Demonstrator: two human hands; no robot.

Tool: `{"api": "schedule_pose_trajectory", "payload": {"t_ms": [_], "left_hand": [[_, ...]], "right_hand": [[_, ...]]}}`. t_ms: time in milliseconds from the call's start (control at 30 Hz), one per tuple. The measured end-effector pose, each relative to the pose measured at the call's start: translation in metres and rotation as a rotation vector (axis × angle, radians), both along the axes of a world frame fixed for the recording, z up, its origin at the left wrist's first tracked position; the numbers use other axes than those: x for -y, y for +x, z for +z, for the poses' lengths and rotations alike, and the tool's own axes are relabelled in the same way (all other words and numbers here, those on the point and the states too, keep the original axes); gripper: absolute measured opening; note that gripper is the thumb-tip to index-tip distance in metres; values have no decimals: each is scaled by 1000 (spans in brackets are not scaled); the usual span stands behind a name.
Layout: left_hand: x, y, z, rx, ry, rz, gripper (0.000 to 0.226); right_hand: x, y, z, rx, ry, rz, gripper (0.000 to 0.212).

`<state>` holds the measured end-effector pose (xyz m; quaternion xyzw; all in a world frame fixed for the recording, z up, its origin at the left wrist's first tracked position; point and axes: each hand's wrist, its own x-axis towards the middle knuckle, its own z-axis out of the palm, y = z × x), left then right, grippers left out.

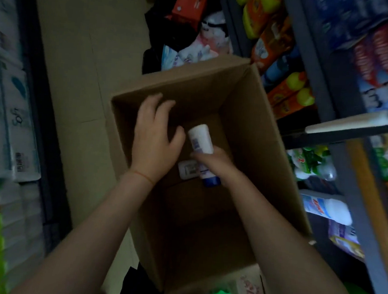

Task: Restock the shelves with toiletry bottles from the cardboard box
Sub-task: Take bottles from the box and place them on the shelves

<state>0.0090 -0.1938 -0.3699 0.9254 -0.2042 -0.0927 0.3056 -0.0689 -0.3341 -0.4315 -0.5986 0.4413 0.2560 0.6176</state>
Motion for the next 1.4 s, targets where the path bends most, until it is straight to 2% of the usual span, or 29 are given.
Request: {"api": "schedule_pose_trajectory", "payload": {"t_ms": [33,100,133,167,233,300,333,400,500,567,633,733,833,933,1000,1067,1133,1233,1267,1333,1400], "left_hand": [[5,-15,8,-160,-115,43,51],[18,-42,34,-645,-378,201,55],[25,-55,46,-878,-494,258,58],[32,-67,59,-1031,-579,271,61],[47,-91,85,-1144,-690,216,59],[61,-118,115,-1212,-794,219,42],[66,-134,132,-1257,-826,240,36],[74,-172,163,-1392,-828,251,42],[83,-237,203,-1624,-773,133,48],[91,-287,231,-1756,-755,36,49],[99,-339,253,-1799,-696,-90,51],[109,-412,286,-1688,-551,-353,55],[114,-479,318,-1605,-521,-543,38],[119,-539,343,-1523,-500,-725,43],[123,-573,359,-1367,-454,-820,45],[123,-597,375,-1117,-376,-913,39],[118,-615,393,-946,-354,-1027,43],[119,-638,418,-819,-527,-1171,33],[123,-647,425,-684,-639,-1217,27],[135,-661,433,-281,-857,-1288,28],[149,-672,438,119,-927,-1345,38]], "right_hand": [[0,-8,25,52,80,-108,45],[0,-33,74,176,210,-261,47],[0,-49,98,236,220,-260,49],[0,-67,121,289,186,-215,51],[-1,-106,164,386,70,-148,45],[-1,-152,203,459,-18,-200,24],[-1,-179,221,496,-86,-226,22],[0,-232,246,574,-326,-228,30],[-4,-307,270,677,-717,-207,52],[-7,-353,286,669,-968,-138,64],[-10,-401,302,654,-1111,-99,67],[-17,-468,324,600,-1305,-95,55],[-23,-533,348,611,-1374,-246,60],[-28,-592,374,647,-1469,-415,55],[-32,-625,392,682,-1527,-530,44],[-36,-653,412,678,-1528,-677,36],[-37,-676,433,661,-1538,-793,37],[-34,-704,464,642,-1700,-939,37],[-34,-712,475,630,-1763,-1008,36],[-32,-727,497,653,-1876,-1153,39],[-27,-740,518,716,-1945,-1291,47]]}}
